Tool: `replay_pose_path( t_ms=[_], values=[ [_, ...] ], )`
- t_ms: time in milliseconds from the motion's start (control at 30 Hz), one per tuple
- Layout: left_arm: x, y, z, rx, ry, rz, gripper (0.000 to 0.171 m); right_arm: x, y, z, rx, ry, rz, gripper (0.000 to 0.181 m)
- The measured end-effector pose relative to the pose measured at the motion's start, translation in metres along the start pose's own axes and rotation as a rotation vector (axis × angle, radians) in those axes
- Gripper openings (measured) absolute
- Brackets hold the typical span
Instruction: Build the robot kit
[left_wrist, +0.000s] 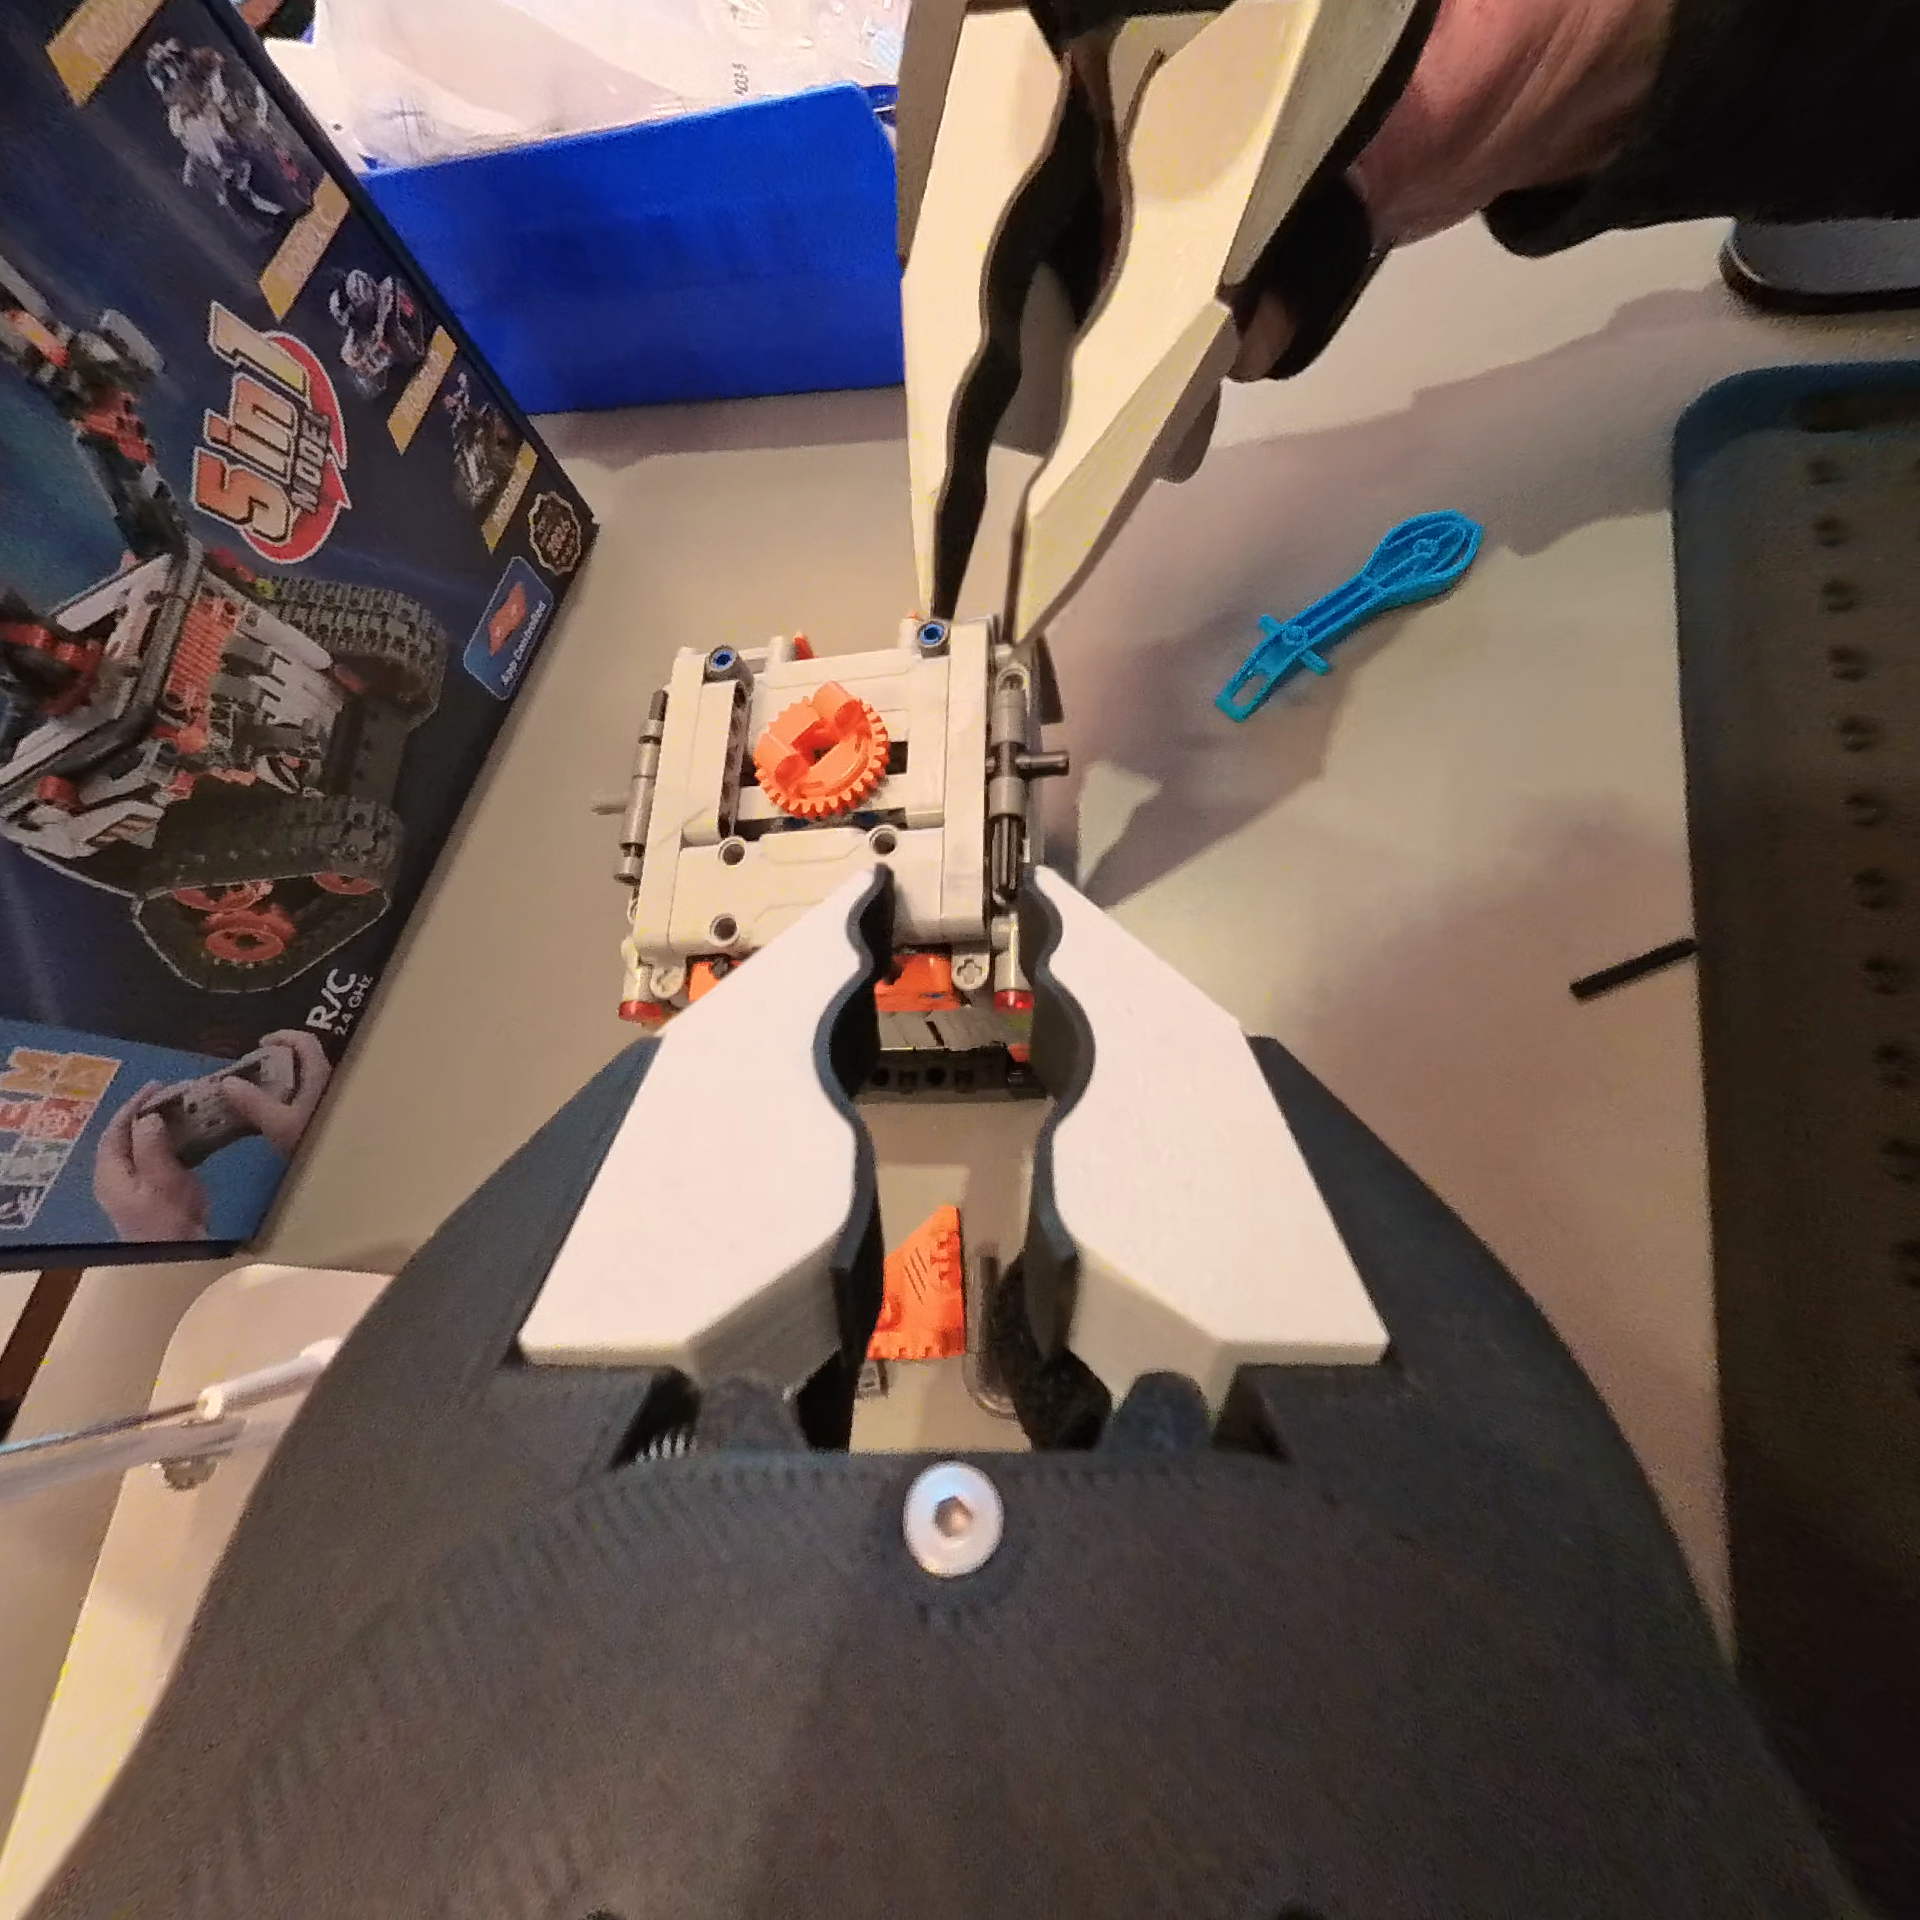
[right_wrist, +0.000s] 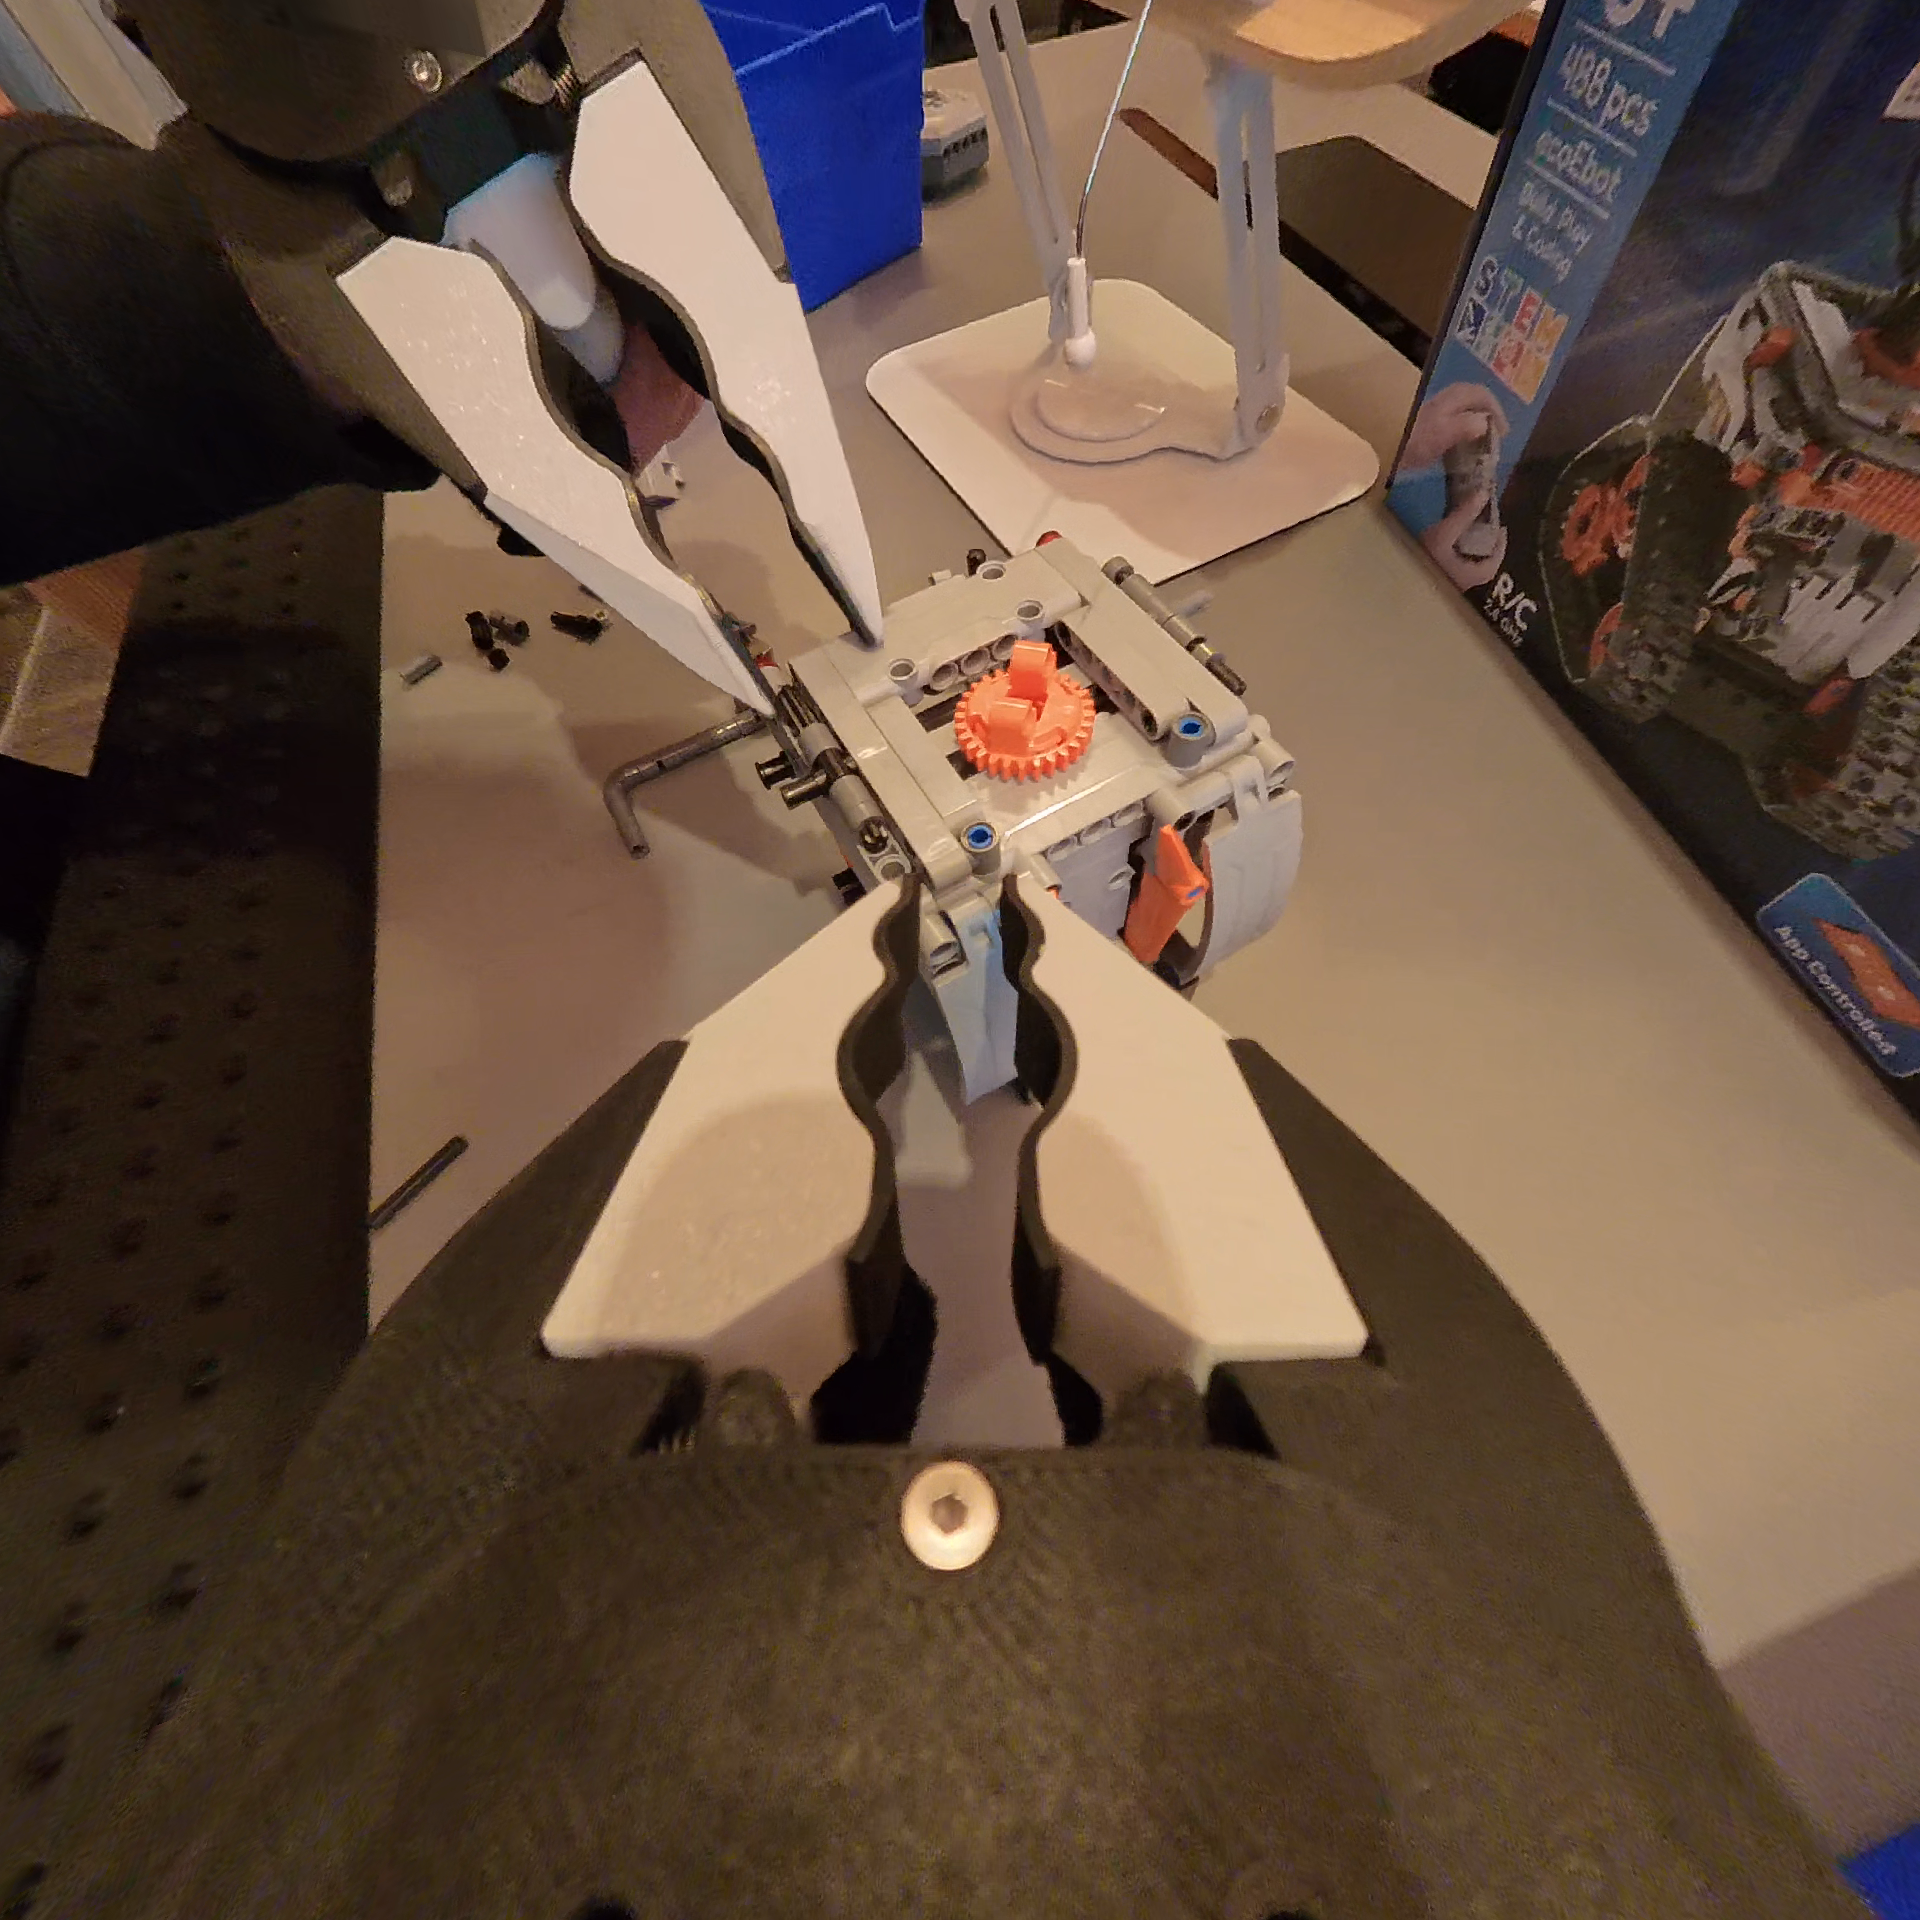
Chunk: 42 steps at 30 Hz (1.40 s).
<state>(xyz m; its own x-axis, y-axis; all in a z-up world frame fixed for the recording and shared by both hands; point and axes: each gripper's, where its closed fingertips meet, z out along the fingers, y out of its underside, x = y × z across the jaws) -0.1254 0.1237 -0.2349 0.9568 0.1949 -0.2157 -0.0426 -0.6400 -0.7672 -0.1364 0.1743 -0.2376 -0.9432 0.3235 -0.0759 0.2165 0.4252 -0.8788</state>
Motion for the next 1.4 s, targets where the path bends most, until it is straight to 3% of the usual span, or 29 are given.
replay_pose_path(
  t_ms=[167,333,600,833,1167,1400],
  values=[
    [0.005,-0.005,0.002,0.024,0.025,-0.013,0.015,-0.001,-0.002,0.0,0.009,-0.01,-0.002,0.011],
    [0.001,-0.003,-0.014,0.037,0.061,-0.009,0.021,-0.002,-0.002,0.0,0.011,-0.026,-0.007,0.013],
    [0.0,0.002,-0.005,0.018,0.1,0.019,0.015,0.0,-0.002,0.002,0.003,-0.049,-0.002,0.01],
    [-0.001,0.002,-0.002,0.048,0.087,0.001,0.016,-0.001,-0.002,0.002,0.024,-0.067,0.01,0.011],
    [-0.004,0.001,0.003,0.077,-0.066,0.02,0.016,0.002,-0.001,0.001,0.047,-0.058,0.029,0.011],
    [-0.005,0.001,0.003,0.061,-0.068,0.038,0.028,0.001,-0.002,0.002,0.056,-0.064,0.026,0.01]
  ],
)
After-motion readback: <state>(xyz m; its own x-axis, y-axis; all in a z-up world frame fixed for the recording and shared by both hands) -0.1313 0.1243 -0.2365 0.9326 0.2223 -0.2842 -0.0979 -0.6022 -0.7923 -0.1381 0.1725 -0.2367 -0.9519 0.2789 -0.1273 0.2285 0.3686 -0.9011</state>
